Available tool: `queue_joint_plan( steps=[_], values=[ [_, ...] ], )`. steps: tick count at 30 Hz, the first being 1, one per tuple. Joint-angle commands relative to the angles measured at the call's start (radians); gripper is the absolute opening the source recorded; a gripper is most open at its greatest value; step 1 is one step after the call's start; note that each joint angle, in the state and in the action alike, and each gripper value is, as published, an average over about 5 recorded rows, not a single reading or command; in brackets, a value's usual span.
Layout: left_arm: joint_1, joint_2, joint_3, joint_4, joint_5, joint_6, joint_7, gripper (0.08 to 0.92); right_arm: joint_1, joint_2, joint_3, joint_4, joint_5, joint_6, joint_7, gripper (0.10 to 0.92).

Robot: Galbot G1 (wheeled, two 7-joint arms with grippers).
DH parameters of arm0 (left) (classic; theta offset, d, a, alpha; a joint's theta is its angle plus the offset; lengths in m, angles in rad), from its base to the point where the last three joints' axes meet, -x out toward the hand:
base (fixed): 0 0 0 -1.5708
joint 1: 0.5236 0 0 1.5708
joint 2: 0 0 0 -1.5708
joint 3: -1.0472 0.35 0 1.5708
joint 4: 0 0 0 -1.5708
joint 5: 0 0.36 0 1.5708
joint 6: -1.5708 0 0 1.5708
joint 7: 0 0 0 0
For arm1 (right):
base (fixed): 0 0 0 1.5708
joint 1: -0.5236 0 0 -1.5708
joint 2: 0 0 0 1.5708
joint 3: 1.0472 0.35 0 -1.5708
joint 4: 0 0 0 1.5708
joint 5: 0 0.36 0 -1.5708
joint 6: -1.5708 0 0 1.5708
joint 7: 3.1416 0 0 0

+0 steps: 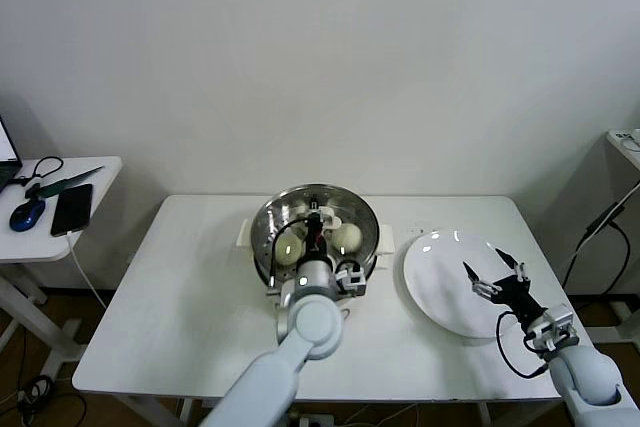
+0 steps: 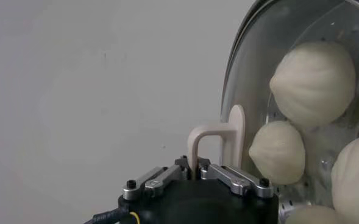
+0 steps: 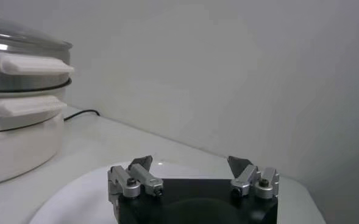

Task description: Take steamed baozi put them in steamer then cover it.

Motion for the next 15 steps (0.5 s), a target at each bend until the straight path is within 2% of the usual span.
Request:
queue_joint_plan(
  steps=[1, 5, 15],
  values=[
    [0.006, 0.017, 0.004, -0.032, -0.027, 0.049, 0.017, 0.160, 0.004, 0.001, -0.001, -0.001, -0.002, -0.001, -0.001, 0.823],
    [0.021, 0.038, 0.003, -0.075, -0.033, 0.049, 0.028, 0.242, 0.004, 0.000, -0.001, -0.002, -0.003, -0.003, -0.002, 0.823],
    [0.075, 0.106, -0.010, -0.228, -0.063, 0.049, 0.042, 0.536, 0.014, 0.004, -0.005, -0.001, -0.001, -0.026, 0.006, 0.823]
  ],
)
